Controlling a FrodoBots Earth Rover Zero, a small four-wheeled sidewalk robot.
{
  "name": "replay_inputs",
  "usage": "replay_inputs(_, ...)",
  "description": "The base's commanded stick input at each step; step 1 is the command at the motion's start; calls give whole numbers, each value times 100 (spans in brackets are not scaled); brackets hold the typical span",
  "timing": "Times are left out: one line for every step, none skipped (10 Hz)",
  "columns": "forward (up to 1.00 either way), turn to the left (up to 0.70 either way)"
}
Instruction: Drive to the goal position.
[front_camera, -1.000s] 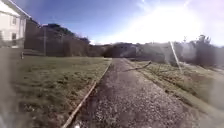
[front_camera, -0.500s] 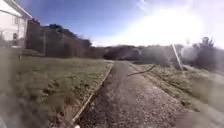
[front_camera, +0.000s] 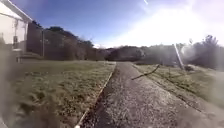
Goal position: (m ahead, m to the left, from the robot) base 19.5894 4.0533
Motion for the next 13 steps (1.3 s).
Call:
replay_inputs(100, 0)
replay_inputs(100, 0)
replay_inputs(100, 0)
replay_inputs(100, 0)
replay_inputs(100, 0)
replay_inputs(100, 0)
replay_inputs(100, 0)
replay_inputs(100, 0)
replay_inputs(100, 0)
replay_inputs(100, 0)
replay_inputs(100, 0)
replay_inputs(100, 0)
replay_inputs(100, 0)
